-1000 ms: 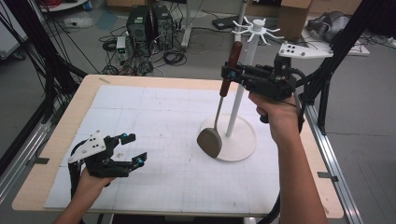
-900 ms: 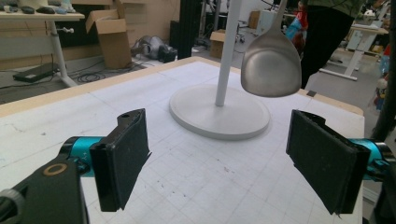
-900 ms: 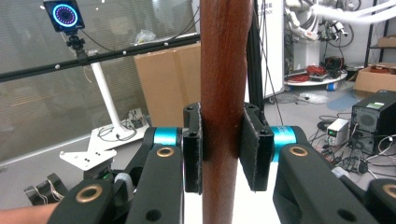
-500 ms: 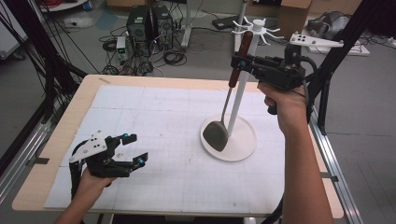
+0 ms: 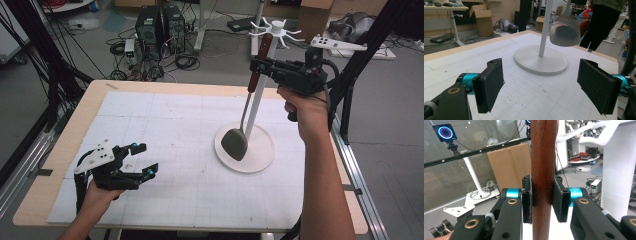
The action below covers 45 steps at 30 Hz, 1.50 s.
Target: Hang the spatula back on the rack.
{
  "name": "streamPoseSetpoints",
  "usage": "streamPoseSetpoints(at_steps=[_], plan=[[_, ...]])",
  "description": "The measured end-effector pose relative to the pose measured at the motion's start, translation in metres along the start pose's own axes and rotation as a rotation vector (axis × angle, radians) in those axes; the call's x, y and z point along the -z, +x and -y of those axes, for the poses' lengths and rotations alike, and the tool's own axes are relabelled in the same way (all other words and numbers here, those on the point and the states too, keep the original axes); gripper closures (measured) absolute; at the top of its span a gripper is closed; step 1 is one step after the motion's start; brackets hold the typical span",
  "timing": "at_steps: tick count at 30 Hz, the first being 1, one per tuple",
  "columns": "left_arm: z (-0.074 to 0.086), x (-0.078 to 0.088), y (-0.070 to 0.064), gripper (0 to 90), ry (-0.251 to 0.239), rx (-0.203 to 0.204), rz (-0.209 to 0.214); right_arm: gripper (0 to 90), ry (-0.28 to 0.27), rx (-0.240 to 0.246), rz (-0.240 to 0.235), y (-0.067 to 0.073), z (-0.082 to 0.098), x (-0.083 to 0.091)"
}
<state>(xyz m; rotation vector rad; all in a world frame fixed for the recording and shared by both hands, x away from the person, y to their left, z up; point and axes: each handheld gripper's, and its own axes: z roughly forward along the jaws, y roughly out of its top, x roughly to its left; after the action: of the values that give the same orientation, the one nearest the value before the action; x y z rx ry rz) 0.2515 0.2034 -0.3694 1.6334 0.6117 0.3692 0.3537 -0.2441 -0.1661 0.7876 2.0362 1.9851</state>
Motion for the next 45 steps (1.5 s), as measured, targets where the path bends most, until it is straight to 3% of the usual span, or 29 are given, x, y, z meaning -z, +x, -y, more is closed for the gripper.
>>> streamPoseSetpoints(at_steps=[8,13,18,21,30,32,36,38,40,45], plan=[[0.000,0.000,0.001,21.4,0.002,-0.001,-0.001,73.0,0.004,0.000,0.031,-0.003,0.001,0.000],[0.001,0.000,0.001,21.4,0.003,0.001,0.001,72.7,-0.008,-0.011,0.024,-0.006,0.002,0.002],[0.001,0.000,0.001,21.5,0.003,0.001,0.002,66.4,-0.016,-0.015,0.043,-0.005,0.005,0.005],[0.001,0.001,0.001,21.5,0.004,0.001,0.000,56.0,-0.047,-0.025,0.066,-0.005,0.012,0.013],[0.001,0.001,0.002,21.5,0.005,-0.001,-0.003,52.9,-0.087,-0.012,0.110,0.004,0.045,0.050],[0.001,0.001,0.003,21.5,0.001,0.000,-0.007,47.6,-0.083,0.028,0.160,0.011,0.056,0.058],[0.003,0.003,0.006,21.0,-0.007,0.011,-0.022,36.4,-0.016,0.156,0.325,0.028,0.079,0.068],[0.003,0.003,0.008,20.2,-0.010,0.016,-0.035,31.1,0.017,0.189,0.392,0.036,0.092,0.071],[0.003,0.003,0.009,19.6,-0.015,0.022,-0.042,26.1,0.040,0.205,0.440,0.041,0.104,0.073],[0.004,0.005,0.012,18.7,-0.020,0.029,-0.056,20.1,0.035,0.169,0.478,0.048,0.137,0.082]])
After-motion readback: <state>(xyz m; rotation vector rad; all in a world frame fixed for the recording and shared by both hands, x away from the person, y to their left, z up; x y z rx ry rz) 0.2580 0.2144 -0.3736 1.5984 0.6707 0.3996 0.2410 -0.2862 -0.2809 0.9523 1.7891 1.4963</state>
